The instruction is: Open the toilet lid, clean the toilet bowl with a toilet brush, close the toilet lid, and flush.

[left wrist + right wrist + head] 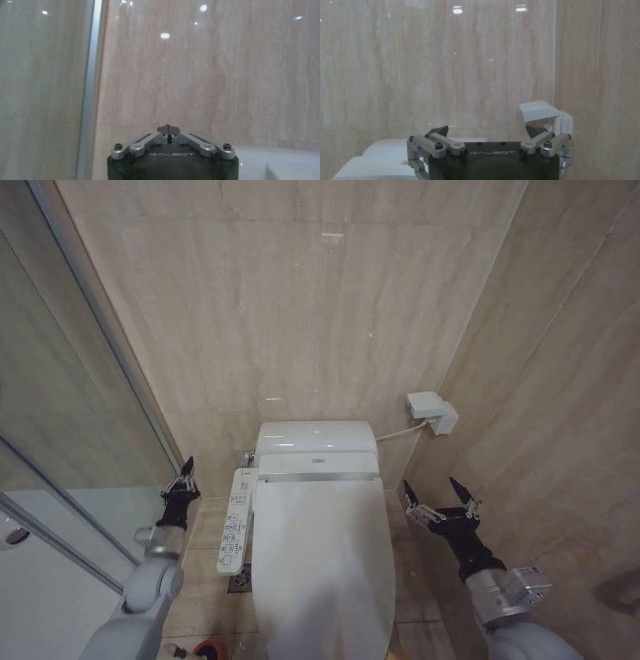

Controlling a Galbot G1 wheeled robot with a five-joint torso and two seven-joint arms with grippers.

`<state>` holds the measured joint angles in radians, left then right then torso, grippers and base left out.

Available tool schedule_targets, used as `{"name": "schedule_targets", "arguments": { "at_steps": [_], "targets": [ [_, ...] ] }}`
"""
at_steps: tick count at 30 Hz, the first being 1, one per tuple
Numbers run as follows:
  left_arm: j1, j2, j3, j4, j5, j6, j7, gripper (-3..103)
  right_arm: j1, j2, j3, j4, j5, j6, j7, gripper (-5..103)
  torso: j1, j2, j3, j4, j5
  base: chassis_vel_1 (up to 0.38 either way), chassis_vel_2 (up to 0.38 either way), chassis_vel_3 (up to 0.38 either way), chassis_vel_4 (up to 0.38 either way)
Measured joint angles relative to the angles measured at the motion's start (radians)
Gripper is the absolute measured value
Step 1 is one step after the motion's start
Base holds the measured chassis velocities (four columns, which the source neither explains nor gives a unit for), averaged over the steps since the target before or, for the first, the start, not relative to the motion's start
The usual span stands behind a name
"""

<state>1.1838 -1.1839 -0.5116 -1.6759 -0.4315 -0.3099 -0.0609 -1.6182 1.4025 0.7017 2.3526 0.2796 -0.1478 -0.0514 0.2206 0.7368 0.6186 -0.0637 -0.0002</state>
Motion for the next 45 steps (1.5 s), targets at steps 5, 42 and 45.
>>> {"name": "schedule_targets", "arguments": {
  "at_steps": [5,42,45],
  "targets": [
    [0.147,-0.007,-0.069,-0.169,0.043,0.025,-0.03,0,0.0,0.0,0.0,0.0,0.0,0.0,0.0,100,0.0,0.0,0.0,-0.0002,0.0001,0.0,0.0,0.0,0.0],
    [0.594,-0.166,-0.175,-0.696,0.273,0.209,-0.019,100,0.0,0.0,0.0,0.0,0.0,0.0,0.0,100,0.0,0.0,0.0,-0.0002,0.0003,0.0,0.0,0.0,0.0],
    [0.607,-0.167,-0.183,-0.73,0.273,0.221,-0.019,100,0.0,0.0,0.0,0.0,0.0,0.0,0.0,100,0.0,0.0,0.0,-0.0002,0.0003,0.0,0.0,0.0,0.0]
  ]
}}
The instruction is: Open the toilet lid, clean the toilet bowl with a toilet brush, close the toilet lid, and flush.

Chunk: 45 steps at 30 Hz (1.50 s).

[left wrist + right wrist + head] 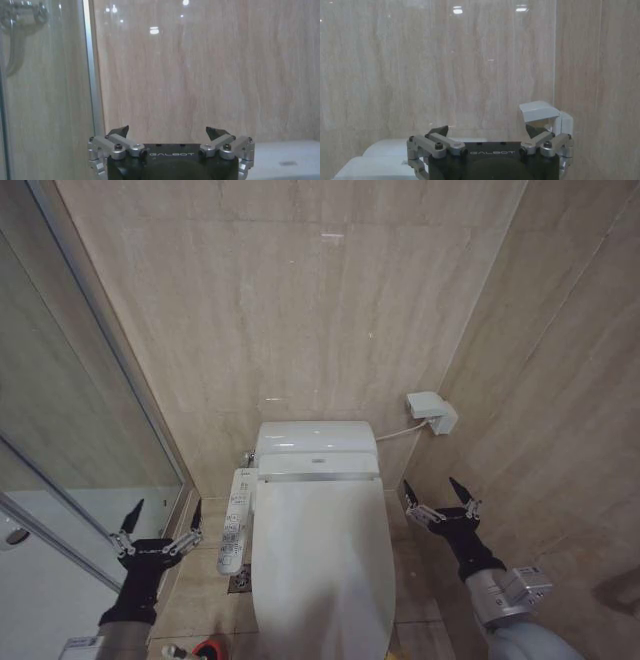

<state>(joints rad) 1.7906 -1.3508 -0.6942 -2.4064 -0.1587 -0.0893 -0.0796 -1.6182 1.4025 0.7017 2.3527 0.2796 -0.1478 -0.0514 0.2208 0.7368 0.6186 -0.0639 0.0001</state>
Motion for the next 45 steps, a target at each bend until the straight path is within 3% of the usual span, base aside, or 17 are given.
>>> {"name": "schedule_targets", "arguments": {
  "at_steps": [8,16,45],
  "targets": [
    [0.042,-0.035,-0.002,-0.05,0.0,-0.015,-0.005,100,0.0,0.0,0.0,0.0,0.0,0.0,0.0,100,0.0,0.0,0.0,0.0003,0.0,0.0,0.0,0.0,0.0],
    [0.08,-0.042,0.059,-0.095,0.006,0.009,-0.011,100,0.0,0.0,0.0,0.0,0.0,0.0,0.0,100,0.0,0.0,0.0,0.0001,0.0,0.0,0.0,0.0,0.0],
    [0.118,-0.064,0.043,-0.095,0.048,-0.01,-0.011,100,0.0,0.0,0.0,0.0,0.0,0.0,0.0,100,0.0,0.0,0.0,0.0,-0.0001,0.0,0.0,0.0,0.0]
  ]
}}
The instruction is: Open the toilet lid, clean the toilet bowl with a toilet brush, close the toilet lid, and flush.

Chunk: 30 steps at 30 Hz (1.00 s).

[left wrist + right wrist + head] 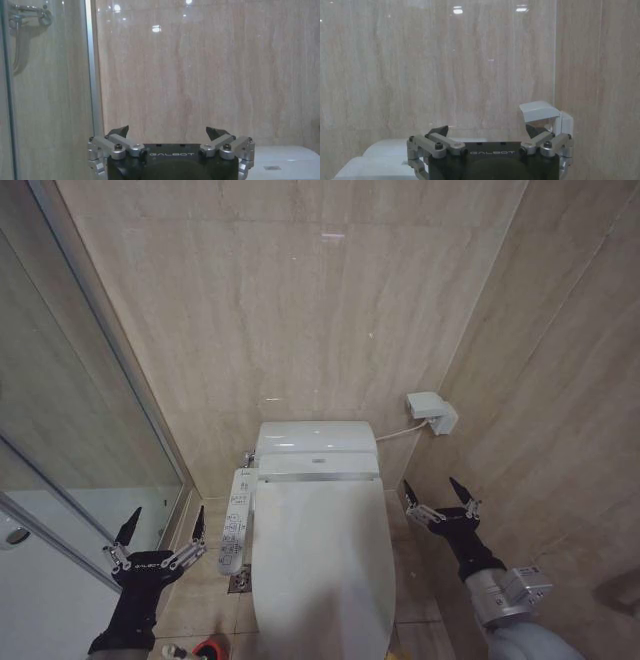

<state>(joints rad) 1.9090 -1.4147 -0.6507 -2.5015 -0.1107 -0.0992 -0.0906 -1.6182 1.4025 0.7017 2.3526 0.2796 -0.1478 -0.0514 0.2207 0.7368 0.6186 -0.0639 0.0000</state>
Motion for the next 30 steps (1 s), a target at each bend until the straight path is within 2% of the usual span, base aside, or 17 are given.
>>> {"name": "schedule_targets", "arguments": {
  "at_steps": [5,30],
  "targets": [
    [-0.008,0.002,0.006,0.0,-0.002,-0.018,-0.006,100,0.0,0.0,0.0,0.0,0.0,0.0,0.0,100,0.0,0.0,0.0,0.0,0.0,0.0,0.0,0.0,0.0],
    [-0.009,0.003,0.008,0.002,-0.002,-0.02,-0.009,100,0.0,0.0,0.0,0.0,0.0,0.0,0.0,100,0.0,0.0,0.0,0.0,0.0,0.0,0.0,0.0,0.0]
  ]
}}
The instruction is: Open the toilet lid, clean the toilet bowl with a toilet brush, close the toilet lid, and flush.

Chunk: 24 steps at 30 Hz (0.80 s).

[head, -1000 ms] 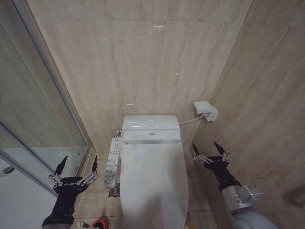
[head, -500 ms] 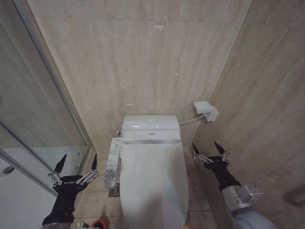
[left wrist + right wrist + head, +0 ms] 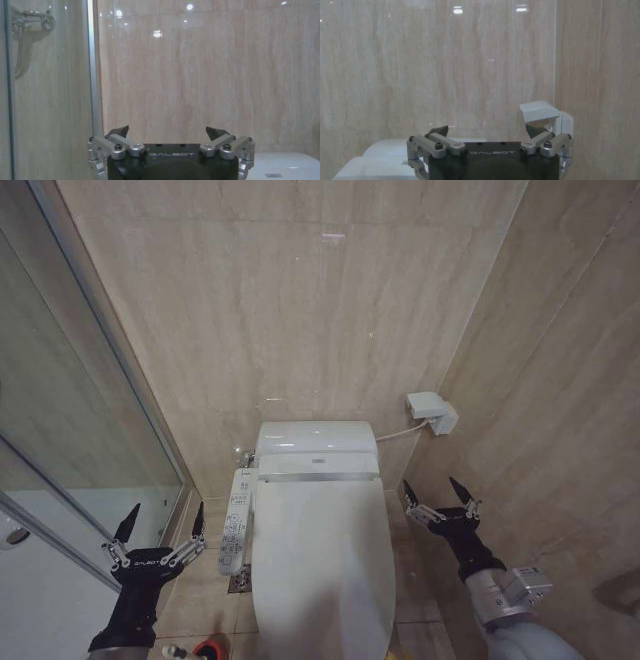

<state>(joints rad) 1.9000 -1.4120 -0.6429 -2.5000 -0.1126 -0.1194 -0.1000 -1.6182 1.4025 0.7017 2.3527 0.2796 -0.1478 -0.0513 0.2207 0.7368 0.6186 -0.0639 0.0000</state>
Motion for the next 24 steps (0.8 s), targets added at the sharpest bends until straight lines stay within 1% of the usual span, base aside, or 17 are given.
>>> {"name": "schedule_targets", "arguments": {
  "at_steps": [5,10,24],
  "targets": [
    [0.0,0.0,0.0,0.0,0.0,0.0,0.0,100,0.0,0.0,0.0,0.0,0.0,0.0,0.0,100,0.0,0.0,0.0,0.0001,0.0,0.0,0.0,0.0,0.0],
    [0.0,0.0,0.0,0.0,-0.001,0.0,0.0,100,0.0,0.0,0.0,0.0,0.0,0.0,0.0,100,0.0,0.0,0.0,0.0001,0.0,0.084,-0.12,-0.122,0.107],
    [0.0,0.0,0.0,0.0,-0.001,0.001,0.0,100,0.0,0.0,0.0,0.0,0.0,0.0,0.0,100,-0.001,0.0,0.0,-0.0001,-0.0001,0.188,-0.192,-0.179,0.183]
  ]
}}
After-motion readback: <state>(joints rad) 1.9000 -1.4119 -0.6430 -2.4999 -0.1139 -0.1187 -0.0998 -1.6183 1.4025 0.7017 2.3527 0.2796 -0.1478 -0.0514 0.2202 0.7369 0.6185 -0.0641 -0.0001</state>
